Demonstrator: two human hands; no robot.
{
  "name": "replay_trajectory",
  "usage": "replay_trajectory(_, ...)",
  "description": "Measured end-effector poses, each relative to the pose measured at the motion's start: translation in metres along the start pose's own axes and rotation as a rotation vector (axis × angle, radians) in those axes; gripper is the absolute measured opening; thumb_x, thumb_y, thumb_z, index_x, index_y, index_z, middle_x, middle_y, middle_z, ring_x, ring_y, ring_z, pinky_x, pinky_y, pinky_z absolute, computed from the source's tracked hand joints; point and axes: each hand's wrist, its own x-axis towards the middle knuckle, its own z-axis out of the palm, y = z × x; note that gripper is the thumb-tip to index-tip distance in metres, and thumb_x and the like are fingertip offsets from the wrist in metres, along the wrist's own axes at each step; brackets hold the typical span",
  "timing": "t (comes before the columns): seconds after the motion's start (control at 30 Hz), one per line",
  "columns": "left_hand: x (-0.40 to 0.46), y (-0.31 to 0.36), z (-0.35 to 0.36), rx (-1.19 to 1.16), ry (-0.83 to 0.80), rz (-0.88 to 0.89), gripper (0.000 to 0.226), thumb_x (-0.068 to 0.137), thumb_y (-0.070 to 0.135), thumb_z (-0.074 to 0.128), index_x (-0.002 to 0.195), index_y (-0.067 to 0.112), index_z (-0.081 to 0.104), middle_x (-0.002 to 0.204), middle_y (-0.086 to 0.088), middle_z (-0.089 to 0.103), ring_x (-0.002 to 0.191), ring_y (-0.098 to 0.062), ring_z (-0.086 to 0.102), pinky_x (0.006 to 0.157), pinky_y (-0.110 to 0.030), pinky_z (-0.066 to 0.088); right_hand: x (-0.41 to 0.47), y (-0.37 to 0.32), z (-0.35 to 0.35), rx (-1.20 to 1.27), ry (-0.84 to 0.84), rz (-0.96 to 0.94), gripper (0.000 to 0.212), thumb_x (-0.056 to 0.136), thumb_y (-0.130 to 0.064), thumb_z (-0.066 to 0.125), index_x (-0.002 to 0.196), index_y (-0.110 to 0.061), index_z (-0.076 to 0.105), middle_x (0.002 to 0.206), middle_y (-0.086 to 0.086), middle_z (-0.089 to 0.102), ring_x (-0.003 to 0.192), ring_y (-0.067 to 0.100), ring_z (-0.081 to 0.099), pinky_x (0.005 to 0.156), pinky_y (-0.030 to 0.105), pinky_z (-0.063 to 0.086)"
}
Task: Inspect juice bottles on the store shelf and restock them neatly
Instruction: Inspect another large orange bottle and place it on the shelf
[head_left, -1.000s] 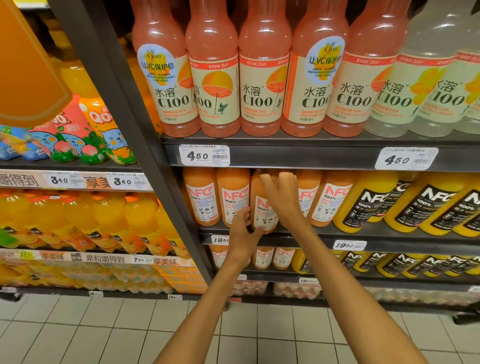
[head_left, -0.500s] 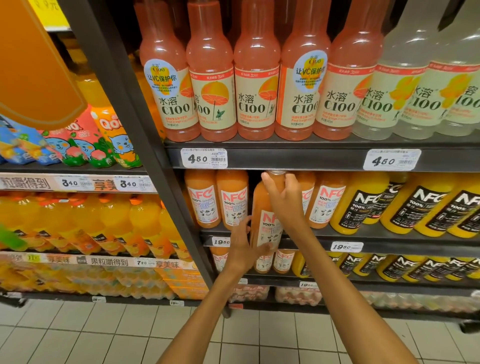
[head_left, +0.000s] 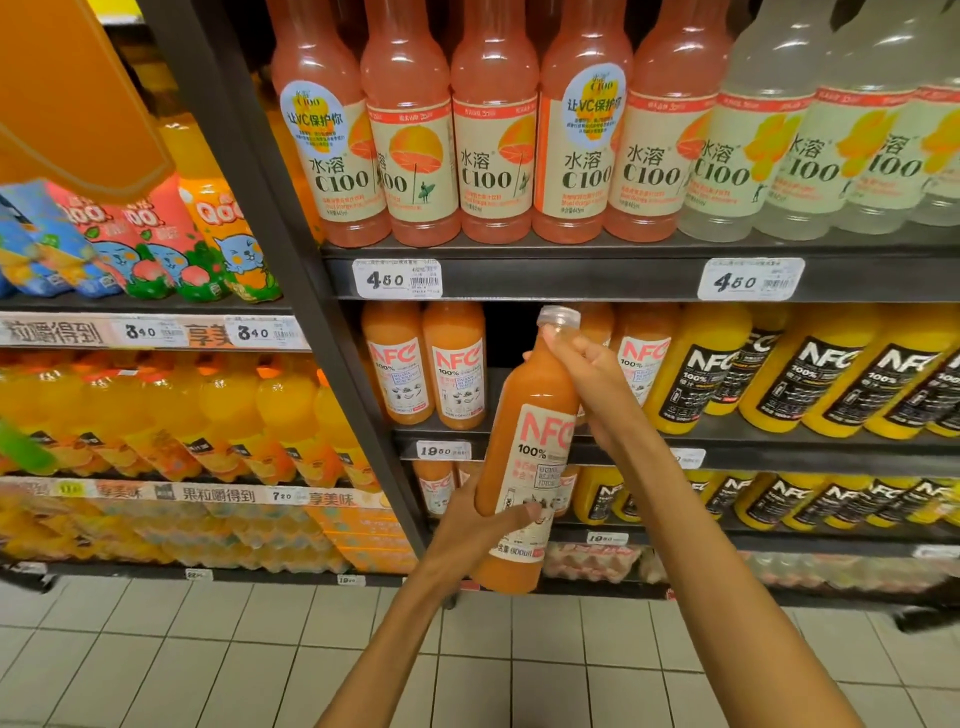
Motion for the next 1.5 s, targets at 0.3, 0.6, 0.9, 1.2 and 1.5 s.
replay_trajectory(0.3, -0.046, 0.003, 0.013, -0.466, -0.233, -0.255, 0.084, 0.048, 0.052, 0.087, 0.120, 0.020, 0.057, 0.115, -0.011, 0.068, 0.106, -0.028, 0.065, 0.083, -0.040, 0.056, -0.024, 0.018, -0.013, 0.303, -0.140, 0.376, 0.041, 0.084, -0.049, 0.059, 0.107, -0.015, 0.057, 0.107, 0.014, 0.071, 0.095, 0.028, 0.070, 0.074, 0.038, 0.058)
replay_trajectory(0.6, -0.055, 0.014, 0.024, -0.395, -0.152, -0.231, 0.048, 0.073, 0.055, 0.053, 0.113, 0.030, 0.060, 0.107, -0.005, 0.072, 0.098, -0.024, 0.069, 0.078, -0.038, 0.058, -0.037, 0.007, -0.023, 0.073, 0.186, 0.349, 0.049, 0.089, -0.050, 0.057, 0.122, -0.014, 0.052, 0.097, 0.011, 0.069, 0.087, 0.026, 0.069, 0.077, 0.042, 0.057)
replay_trajectory(0.9, -0.067, 0.013, 0.056, -0.818, -0.429, -0.387, 0.081, 0.073, 0.059, 0.066, 0.138, 0.013, 0.046, 0.123, -0.024, 0.054, 0.097, -0.038, 0.063, 0.075, -0.050, 0.055, -0.057, 0.021, -0.057, 0.606, -0.073, 0.392, 0.060, 0.088, -0.064, 0.046, 0.126, -0.018, 0.055, 0.116, 0.011, 0.068, 0.106, 0.030, 0.066, 0.084, 0.047, 0.056)
replay_trajectory(1.2, -0.065, 0.003, 0.040, -0.306, -0.145, -0.186, 0.060, 0.073, 0.068, 0.053, 0.123, 0.034, 0.057, 0.117, -0.004, 0.068, 0.108, -0.024, 0.065, 0.087, -0.042, 0.055, -0.070, 0.009, -0.051, 0.405, 0.027, 0.272, 0.053, 0.080, -0.064, 0.053, 0.108, -0.019, 0.061, 0.089, 0.006, 0.075, 0.079, 0.023, 0.073, 0.064, 0.037, 0.059)
replay_trajectory(1.5, -0.060, 0.015, 0.050, -0.276, -0.130, -0.189, 0.044, 0.069, 0.076, 0.037, 0.095, 0.056, 0.067, 0.108, 0.006, 0.072, 0.101, -0.018, 0.068, 0.078, -0.035, 0.057, -0.079, -0.028, -0.035, 0.145, 0.042, 0.131, 0.036, 0.089, -0.056, 0.052, 0.104, -0.025, 0.061, 0.083, -0.004, 0.075, 0.079, 0.016, 0.073, 0.066, 0.033, 0.058)
